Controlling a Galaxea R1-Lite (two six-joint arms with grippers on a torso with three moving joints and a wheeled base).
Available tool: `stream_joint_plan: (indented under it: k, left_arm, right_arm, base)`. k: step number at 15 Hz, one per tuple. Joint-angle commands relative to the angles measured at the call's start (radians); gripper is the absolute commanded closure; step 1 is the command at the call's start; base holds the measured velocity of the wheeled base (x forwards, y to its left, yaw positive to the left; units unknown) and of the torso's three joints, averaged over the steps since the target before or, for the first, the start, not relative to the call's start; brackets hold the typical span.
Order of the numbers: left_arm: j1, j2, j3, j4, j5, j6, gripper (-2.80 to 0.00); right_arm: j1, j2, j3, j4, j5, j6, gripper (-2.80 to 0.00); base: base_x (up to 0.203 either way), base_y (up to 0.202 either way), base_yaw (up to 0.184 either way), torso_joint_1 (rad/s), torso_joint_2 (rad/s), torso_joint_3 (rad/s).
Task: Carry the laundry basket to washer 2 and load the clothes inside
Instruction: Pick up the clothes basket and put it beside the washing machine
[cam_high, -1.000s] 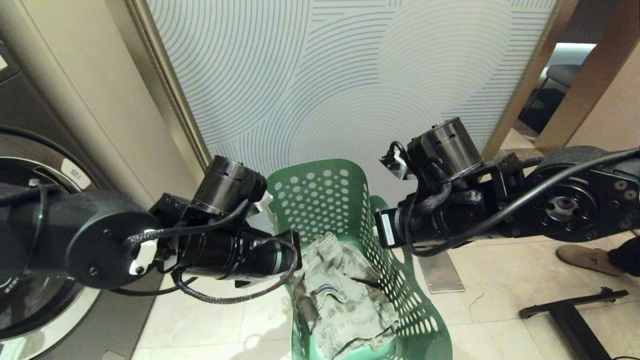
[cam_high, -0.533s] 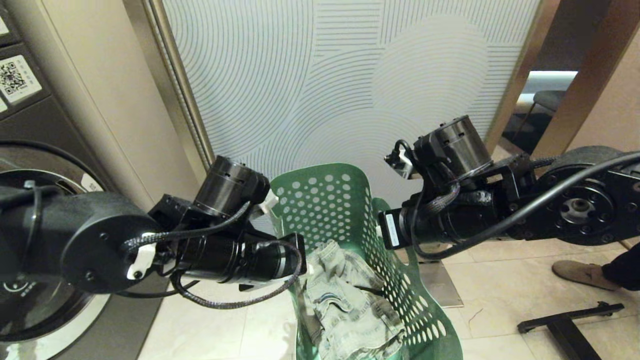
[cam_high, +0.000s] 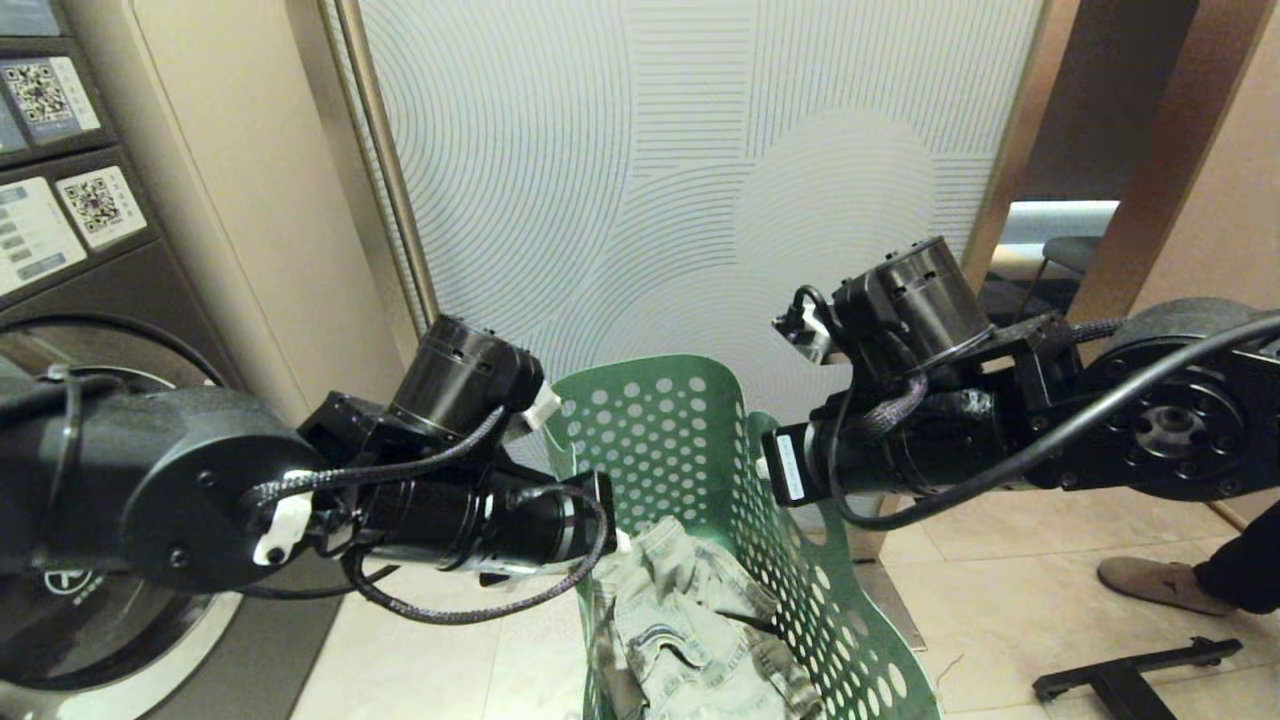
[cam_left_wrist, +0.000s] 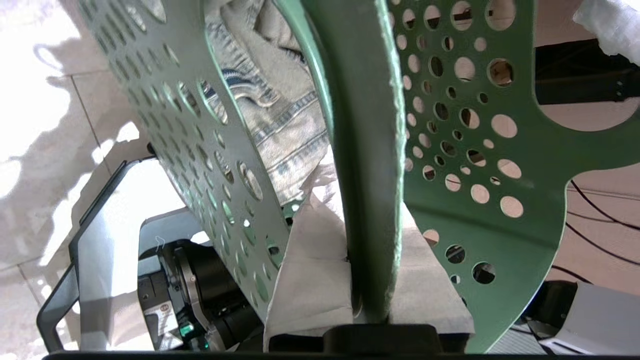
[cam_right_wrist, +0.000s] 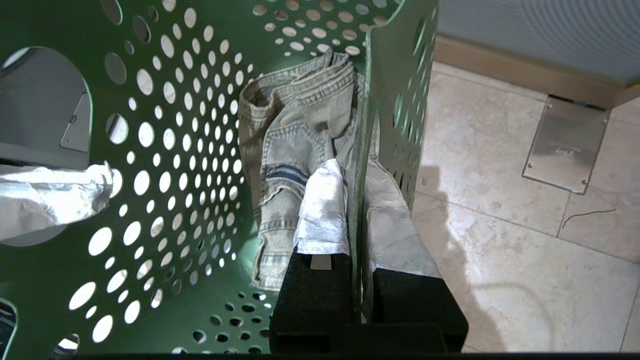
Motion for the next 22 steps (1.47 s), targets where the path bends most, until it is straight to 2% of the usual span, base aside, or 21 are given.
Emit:
stream_joint_plan:
  k: [1,15,22]
  left_arm:
    - [0.000,0.001,0.000,-0.001,0.000,-0.004,0.00]
    - [-0.007,-0.009,0.003,0.001,0.001,-0.004,0.00]
    - [-0.006,-0.009,0.008,0.001,0.001,-0.004,0.00]
  right_arm:
    - [0.000,0.001,0.000,0.002,-0.002,-0.001,0.00]
    - [-0.012,-0.034,0.067,0.000,0.001,-0.018,0.00]
    - [-0.020,-0.033,0.109,-0.072,0.001,-0.024,0.00]
  base:
    - [0.000,0.000,0.000,-0.002,0.00,0.173]
    - [0.000,0.000,0.000,0.001,0.00,0.015]
    - [0.000,0.000,0.014,0.000,0.00,0.000]
